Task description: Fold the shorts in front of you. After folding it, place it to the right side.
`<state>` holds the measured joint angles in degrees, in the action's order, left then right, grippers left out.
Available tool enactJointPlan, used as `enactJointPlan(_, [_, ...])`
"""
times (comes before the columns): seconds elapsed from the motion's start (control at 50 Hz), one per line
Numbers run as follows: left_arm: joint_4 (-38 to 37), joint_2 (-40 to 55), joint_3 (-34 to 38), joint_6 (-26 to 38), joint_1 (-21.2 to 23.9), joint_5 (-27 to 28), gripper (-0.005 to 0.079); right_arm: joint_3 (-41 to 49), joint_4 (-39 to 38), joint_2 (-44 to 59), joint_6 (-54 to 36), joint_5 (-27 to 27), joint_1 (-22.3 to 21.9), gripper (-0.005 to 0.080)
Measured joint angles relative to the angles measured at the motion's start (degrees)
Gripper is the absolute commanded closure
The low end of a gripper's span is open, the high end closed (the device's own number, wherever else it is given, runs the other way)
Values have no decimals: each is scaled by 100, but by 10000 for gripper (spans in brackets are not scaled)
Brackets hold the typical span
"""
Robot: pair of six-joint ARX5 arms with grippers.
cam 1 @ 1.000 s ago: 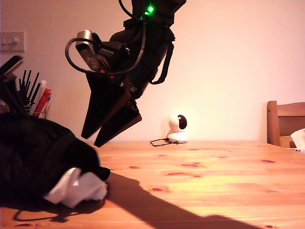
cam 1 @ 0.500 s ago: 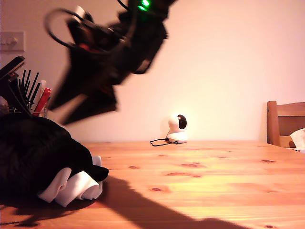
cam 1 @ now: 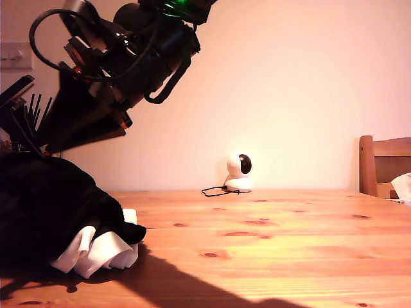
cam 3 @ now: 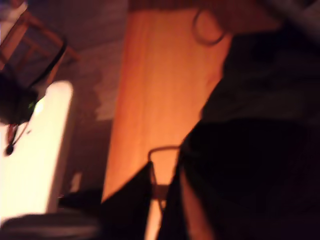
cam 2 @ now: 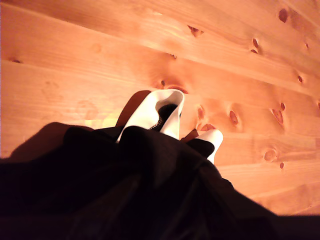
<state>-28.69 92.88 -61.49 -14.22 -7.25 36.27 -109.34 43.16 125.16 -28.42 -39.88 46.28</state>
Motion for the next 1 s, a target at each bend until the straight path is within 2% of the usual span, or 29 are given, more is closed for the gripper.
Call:
enactJointPlan(0.3, [-2,0,0,2,2,-2,451,-7,-136,474,160,94,-11,763])
enactJointPlan(0.62, [-92,0,0,9,2,0,451,-7,-450,730,442,1921,-7,763])
enactJointPlan(1.0, [-129,0,0,144,2,-74,451,-11,-459,800,444,2857,214,763])
